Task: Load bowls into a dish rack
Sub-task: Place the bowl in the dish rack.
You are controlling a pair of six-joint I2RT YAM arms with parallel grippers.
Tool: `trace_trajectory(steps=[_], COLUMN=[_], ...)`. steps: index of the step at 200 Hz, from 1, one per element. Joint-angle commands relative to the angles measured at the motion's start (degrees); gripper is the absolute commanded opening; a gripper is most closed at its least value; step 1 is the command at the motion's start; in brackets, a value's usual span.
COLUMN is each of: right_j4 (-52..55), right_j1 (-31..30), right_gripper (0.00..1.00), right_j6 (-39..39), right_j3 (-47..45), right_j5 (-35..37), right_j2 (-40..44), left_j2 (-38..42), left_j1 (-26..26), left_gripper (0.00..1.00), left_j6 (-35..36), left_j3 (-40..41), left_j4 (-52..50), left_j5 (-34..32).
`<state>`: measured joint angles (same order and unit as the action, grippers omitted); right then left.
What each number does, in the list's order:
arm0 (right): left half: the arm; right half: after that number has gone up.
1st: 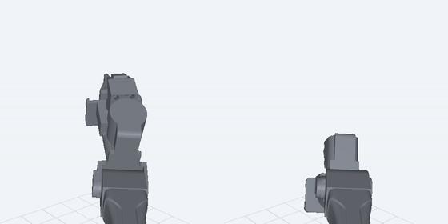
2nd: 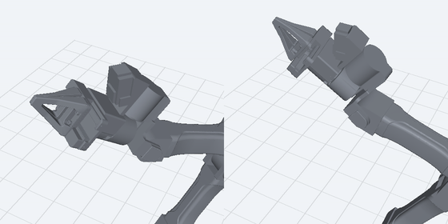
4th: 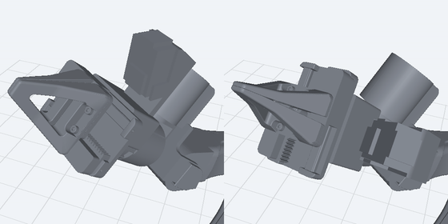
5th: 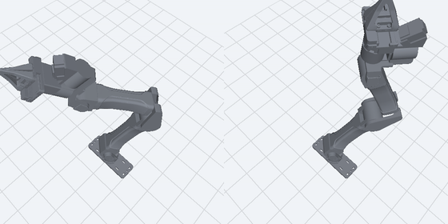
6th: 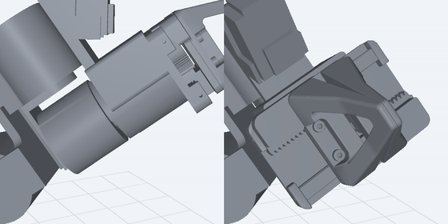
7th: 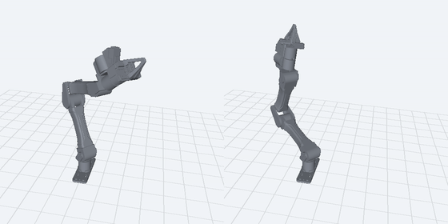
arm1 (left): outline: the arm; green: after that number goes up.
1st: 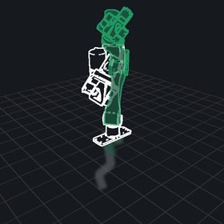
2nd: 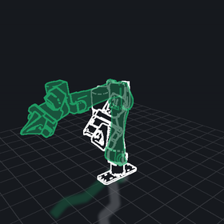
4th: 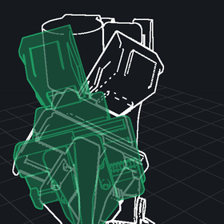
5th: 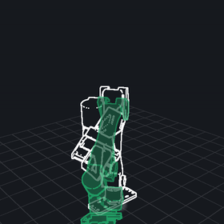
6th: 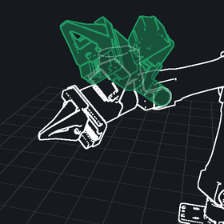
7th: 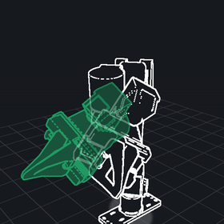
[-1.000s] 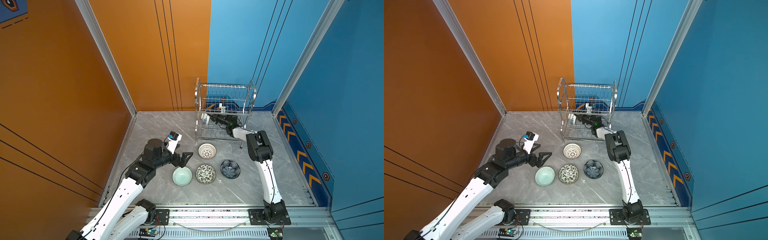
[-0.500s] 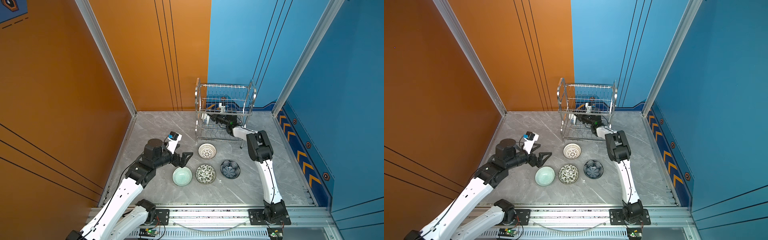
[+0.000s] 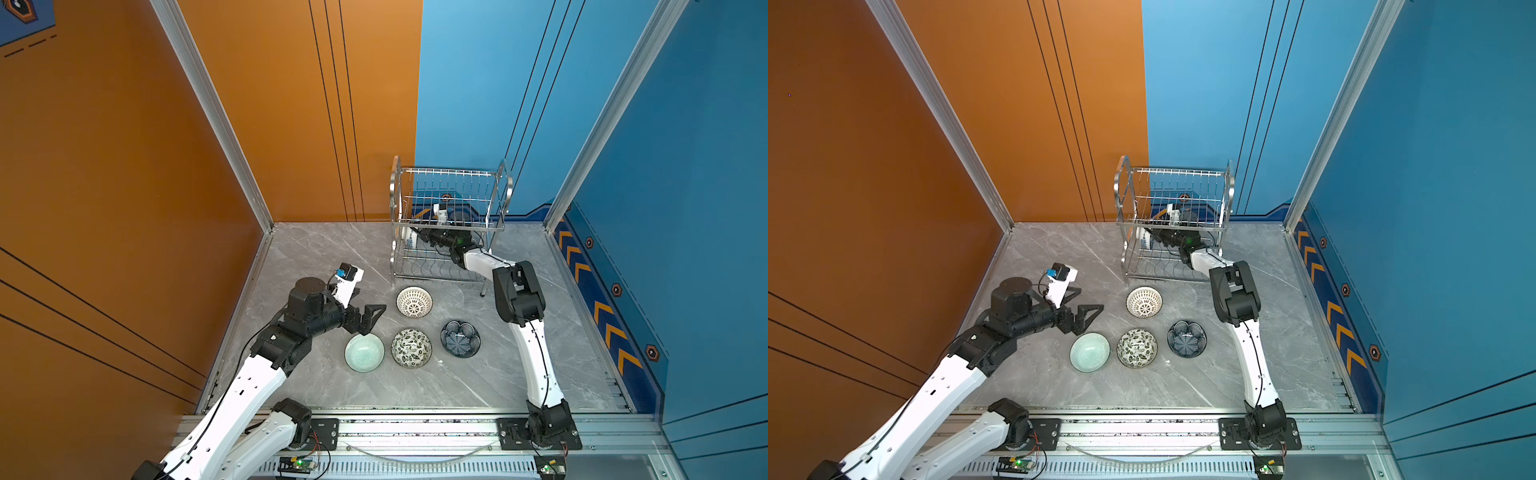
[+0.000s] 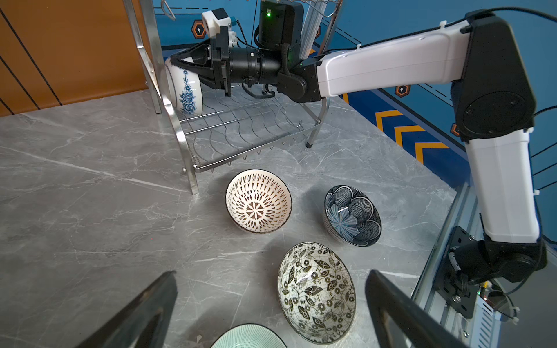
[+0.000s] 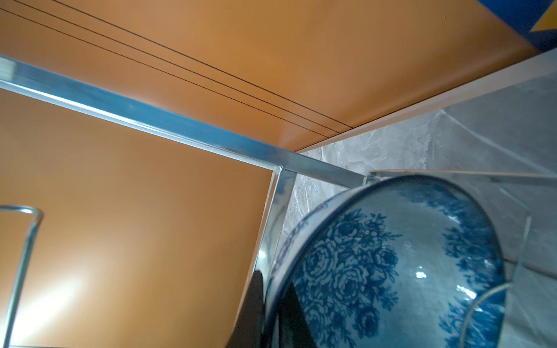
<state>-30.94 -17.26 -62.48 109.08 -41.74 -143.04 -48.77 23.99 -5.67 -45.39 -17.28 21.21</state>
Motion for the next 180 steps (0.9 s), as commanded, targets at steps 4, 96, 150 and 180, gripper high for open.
trace_trajectory(steps=[4,96,150,180], right_j4=[5.78,12.59,15.38,16.12], right_j1=[-0.77,-1.03,-1.11,-1.18], right_gripper=[0.00,0.00,0.00,0.00], right_j6=[1.76,4.54,5.28,5.17], right_j3=[0.51,3.45,5.36,5.60], right_j5=[-0.31,0.81,1.21,1.77], right_j2=[1.05,0.25,-0.63,-0.84], left_j2=[0.53,0.72,0.80,0.90], left_j1=[-0.35,-0.35,-0.26,-0.17], left_gripper=[0.98,0.98,0.98,0.98], left_j6=[-0.57,-0.70,-0.71,-0.66], left_j3=[0.81,0.81,0.83,0.87], left_j4=[1.11,1.11,1.11,1.11], left_j5=[0.41,0.60,0.68,0.86])
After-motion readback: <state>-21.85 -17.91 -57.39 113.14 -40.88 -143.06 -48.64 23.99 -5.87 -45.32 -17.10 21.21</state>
